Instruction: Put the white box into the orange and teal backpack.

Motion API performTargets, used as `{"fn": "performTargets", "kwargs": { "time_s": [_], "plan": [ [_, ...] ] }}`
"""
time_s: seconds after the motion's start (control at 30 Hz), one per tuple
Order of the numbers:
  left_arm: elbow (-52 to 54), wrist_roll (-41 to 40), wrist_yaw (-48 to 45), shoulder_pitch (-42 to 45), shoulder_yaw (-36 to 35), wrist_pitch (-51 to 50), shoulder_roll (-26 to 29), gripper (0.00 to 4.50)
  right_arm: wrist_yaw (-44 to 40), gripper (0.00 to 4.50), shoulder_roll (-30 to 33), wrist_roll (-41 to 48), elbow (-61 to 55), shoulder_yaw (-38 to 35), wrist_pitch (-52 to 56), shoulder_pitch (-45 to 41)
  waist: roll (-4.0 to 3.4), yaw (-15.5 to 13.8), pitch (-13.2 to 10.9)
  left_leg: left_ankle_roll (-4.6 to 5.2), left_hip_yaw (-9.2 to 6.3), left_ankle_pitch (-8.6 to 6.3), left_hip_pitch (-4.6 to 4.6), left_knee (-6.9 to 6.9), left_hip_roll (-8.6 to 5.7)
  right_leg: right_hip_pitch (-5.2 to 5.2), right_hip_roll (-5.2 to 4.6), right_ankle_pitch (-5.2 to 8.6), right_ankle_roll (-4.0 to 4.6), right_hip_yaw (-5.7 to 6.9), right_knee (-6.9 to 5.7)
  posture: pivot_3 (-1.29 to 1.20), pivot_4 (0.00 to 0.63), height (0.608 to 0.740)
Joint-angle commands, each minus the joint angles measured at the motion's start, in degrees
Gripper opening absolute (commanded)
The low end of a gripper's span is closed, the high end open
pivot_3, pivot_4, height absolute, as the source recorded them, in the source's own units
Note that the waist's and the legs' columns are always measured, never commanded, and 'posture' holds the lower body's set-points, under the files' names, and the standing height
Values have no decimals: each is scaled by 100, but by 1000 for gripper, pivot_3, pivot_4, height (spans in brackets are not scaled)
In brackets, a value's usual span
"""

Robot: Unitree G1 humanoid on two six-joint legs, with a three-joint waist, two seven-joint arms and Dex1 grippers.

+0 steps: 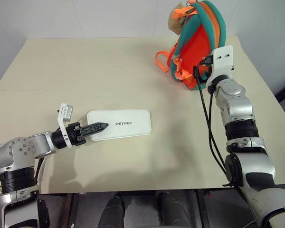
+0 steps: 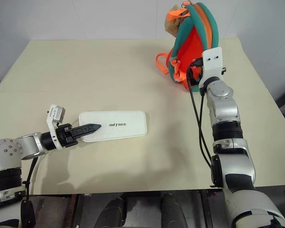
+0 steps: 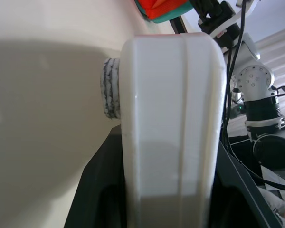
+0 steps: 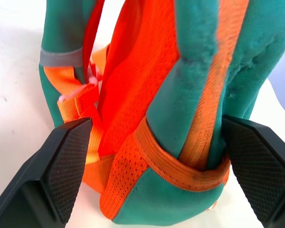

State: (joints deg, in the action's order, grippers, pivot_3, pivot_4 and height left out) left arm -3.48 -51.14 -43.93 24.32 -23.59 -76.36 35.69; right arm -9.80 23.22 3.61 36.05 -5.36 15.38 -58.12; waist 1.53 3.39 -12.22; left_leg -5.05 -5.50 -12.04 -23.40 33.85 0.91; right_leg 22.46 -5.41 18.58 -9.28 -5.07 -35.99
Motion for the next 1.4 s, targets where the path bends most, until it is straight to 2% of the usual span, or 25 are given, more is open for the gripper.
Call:
{"fn": "performTargets", "kwargs": {
  "time_s": [0.03, 0.2, 0.33, 0.47, 0.83, 0.97, 1.3, 1.33, 1.4],
  "plan": [
    [184, -92, 136, -92, -115, 43, 21, 1362, -252, 4500, 131, 216, -904, -164, 244, 44, 0, 0, 0, 0, 0, 0, 0, -1, 0, 1, 0, 0, 0, 0, 0, 0, 150, 740],
    [180, -135, 182, -181, -148, 111, 51, 1362, -343, 4500, 379, 293, -1550, -313, 723, 325, 0, -13, 0, 0, -1, 0, 0, -3, 0, 1, 0, 0, 0, 0, 2, 0, 150, 740],
    [197, -180, 212, -233, -133, 160, 45, 1362, -436, 4500, 617, 280, -1513, -399, 821, 305, 0, -7, 0, 0, 0, 0, 1, -3, 0, 2, 0, 1, 1, 0, 1, 0, 150, 740],
    [154, -205, 216, -215, -86, 226, 61, 1362, -525, 4500, 700, 183, -857, -337, 490, 40, 0, 4, 0, 1, 1, 0, 3, -3, 0, 0, 1, 1, 1, -2, 1, 0, 150, 740],
    [123, -259, 265, -178, -43, 346, -4, 1362, -1068, 4500, 504, 73, 2112, -217, -838, -1333, 0, 10, 0, 1, 4, 0, 3, -11, 0, -1, 0, 0, 1, -3, 10, 0, 150, 740],
    [157, -296, 303, -199, -50, 346, -18, 1362, -1250, 3627, 514, -22, 2828, -191, -1279, -1523, 0, 14, 0, 0, 4, 1, 3, -12, 0, -1, 0, 0, 0, -3, 10, 0, 150, 740],
    [103, -308, 301, -161, 29, 360, -2, 1362, -1868, 217, 528, 75, 3115, -304, -1674, -1592, 0, 23, 0, -4, 4, 3, 4, -11, 0, -1, 1, 1, 0, -3, 8, 0, 150, 740],
    [87, -301, 294, -144, 47, 365, -3, 1362, -1938, 49, 534, 92, 3082, -314, -1653, -1583, 0, 24, 0, -5, 4, 3, 4, -12, 0, -1, 1, 1, 0, -2, 8, 0, 150, 740],
    [11, -268, 262, -77, 116, 394, -1, 1362, -1970, 12, 647, 79, 2895, -317, -1509, -1510, 0, 22, 0, -5, 4, 3, 4, -11, 0, -1, 1, 1, 0, -3, 8, 0, 150, 740]
  ]
}}
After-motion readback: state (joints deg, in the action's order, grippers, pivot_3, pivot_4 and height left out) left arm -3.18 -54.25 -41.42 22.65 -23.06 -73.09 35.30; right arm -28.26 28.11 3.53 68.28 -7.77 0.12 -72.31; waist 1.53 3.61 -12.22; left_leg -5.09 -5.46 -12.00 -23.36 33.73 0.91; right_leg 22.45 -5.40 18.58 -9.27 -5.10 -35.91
